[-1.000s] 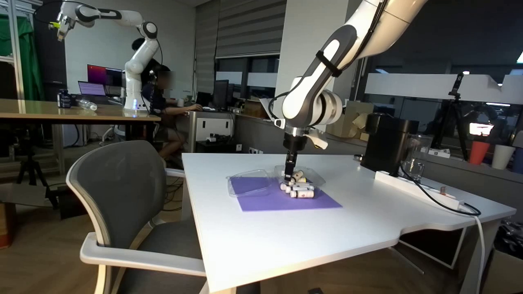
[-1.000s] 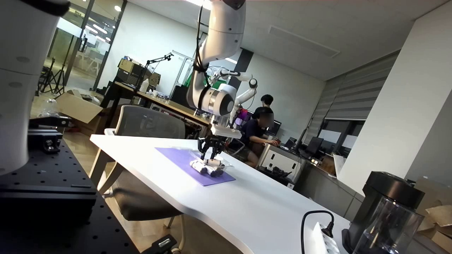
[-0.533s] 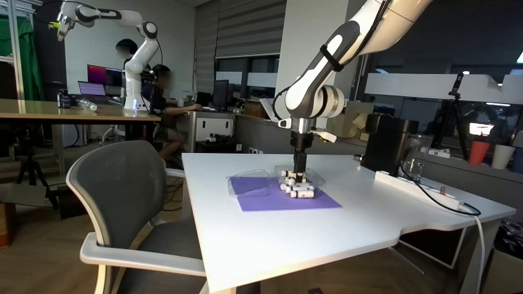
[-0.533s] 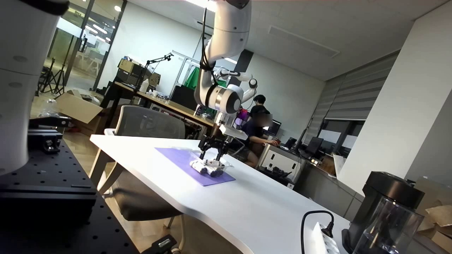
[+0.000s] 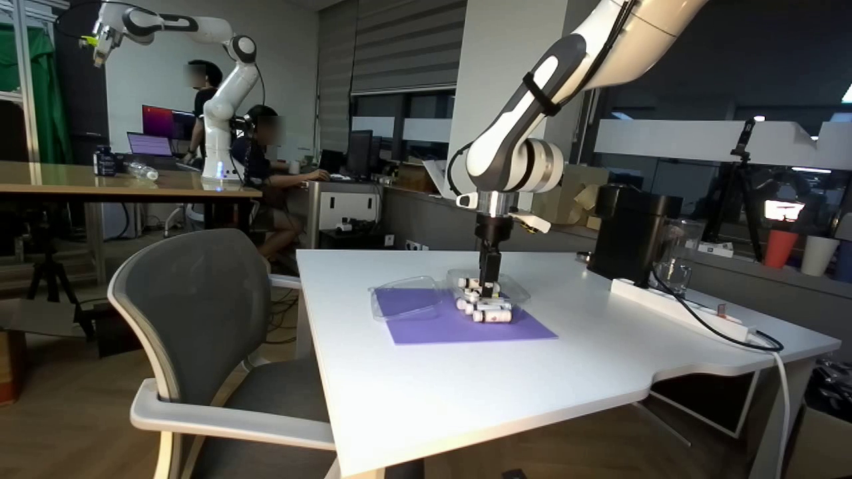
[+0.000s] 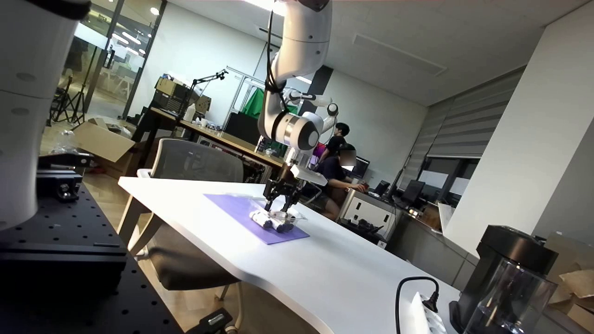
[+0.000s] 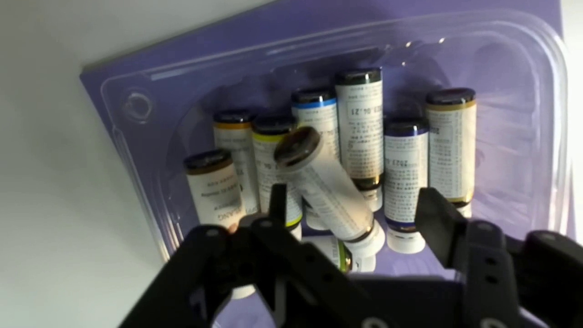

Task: Remove one bottle from the clear box

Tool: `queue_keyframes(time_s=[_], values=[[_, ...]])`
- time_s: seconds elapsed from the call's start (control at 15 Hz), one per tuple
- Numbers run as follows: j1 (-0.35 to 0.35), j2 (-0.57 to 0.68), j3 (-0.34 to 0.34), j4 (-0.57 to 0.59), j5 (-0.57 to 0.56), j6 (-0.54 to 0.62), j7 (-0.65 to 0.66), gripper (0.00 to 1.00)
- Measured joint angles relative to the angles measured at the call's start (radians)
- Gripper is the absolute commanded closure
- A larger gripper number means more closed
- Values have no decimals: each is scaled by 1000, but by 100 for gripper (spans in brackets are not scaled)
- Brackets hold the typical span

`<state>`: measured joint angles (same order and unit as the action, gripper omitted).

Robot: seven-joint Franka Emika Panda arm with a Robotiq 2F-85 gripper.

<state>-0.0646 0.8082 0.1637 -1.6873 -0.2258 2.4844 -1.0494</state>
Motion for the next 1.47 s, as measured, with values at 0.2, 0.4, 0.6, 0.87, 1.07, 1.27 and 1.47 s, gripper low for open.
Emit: queue_keyframes(time_s=[0.2, 0.4, 0.6, 0.87, 1.07, 1.27, 1.47], values=[[0, 0, 0, 0, 15, 6, 0, 76], [0, 0, -1, 0, 20, 14, 0, 96], [1, 0, -2, 3, 31, 15, 4, 93], [5, -1, -20, 36, 70, 14, 88, 93], [3, -12, -34, 102, 111, -11, 180, 93], [-5, -35, -69, 180, 131, -46, 262, 93], [-37, -33, -114, 253, 136, -76, 328, 93]])
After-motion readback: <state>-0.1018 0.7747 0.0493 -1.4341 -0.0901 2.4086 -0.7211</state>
